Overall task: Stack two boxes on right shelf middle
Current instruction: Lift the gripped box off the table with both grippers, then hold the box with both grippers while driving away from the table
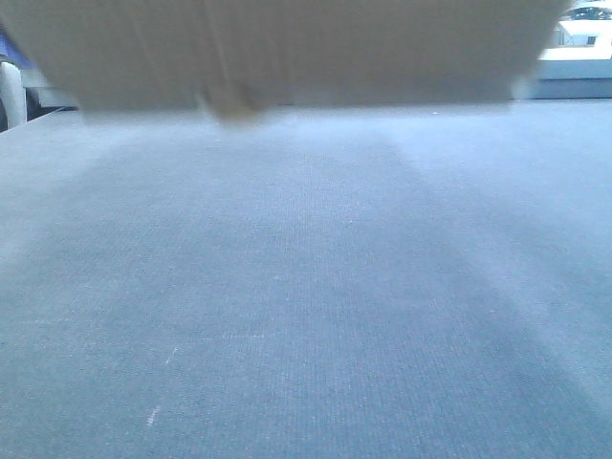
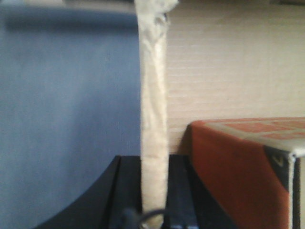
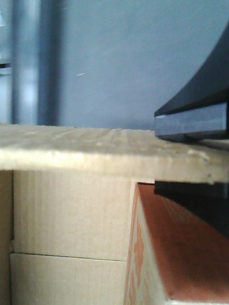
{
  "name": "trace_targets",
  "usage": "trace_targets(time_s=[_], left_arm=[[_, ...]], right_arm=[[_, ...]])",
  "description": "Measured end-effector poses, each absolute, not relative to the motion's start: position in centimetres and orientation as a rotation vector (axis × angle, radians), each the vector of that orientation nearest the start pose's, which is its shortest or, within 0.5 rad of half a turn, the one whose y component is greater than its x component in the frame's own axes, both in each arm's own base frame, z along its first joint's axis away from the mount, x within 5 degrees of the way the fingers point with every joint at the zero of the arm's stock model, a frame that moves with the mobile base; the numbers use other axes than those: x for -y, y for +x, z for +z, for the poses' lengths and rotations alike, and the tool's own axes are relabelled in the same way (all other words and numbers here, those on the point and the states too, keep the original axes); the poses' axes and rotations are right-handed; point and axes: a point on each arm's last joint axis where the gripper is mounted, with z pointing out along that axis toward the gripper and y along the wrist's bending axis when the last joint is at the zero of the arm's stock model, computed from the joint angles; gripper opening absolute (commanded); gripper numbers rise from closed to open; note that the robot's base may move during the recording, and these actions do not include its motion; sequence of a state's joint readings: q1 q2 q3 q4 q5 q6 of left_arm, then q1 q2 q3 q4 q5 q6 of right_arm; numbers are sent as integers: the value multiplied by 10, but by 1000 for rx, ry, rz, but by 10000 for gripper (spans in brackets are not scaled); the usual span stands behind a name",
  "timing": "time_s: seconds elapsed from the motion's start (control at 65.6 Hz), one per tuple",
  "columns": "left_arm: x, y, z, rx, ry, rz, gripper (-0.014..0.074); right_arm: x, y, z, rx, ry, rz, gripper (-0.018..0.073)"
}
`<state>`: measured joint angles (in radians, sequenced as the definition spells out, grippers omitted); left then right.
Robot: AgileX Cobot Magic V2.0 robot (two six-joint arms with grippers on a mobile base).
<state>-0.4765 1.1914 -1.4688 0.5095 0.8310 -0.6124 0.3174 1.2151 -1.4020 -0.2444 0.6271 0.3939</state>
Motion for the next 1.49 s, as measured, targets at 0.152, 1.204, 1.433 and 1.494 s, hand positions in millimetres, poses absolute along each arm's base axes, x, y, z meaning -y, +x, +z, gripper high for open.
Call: trace_targets(time_s=[0.152,1.204,1.433,1.494], left_arm=[[72,215,494,-1869,-24,-101,-111],[69,212,507,-1831,-37,-114,-111],[69,212,507,-1831,-37,-114,-111],[69,212,507,-1831,-37,-114,-111]], right_arm=[[-69,247,470,-1827,-34,238,-169],[-70,247,474,-1783,-41,240,-169],[-70,247,474,-1783,-41,240,-169],[-70,247,474,-1783,-41,240,-169]])
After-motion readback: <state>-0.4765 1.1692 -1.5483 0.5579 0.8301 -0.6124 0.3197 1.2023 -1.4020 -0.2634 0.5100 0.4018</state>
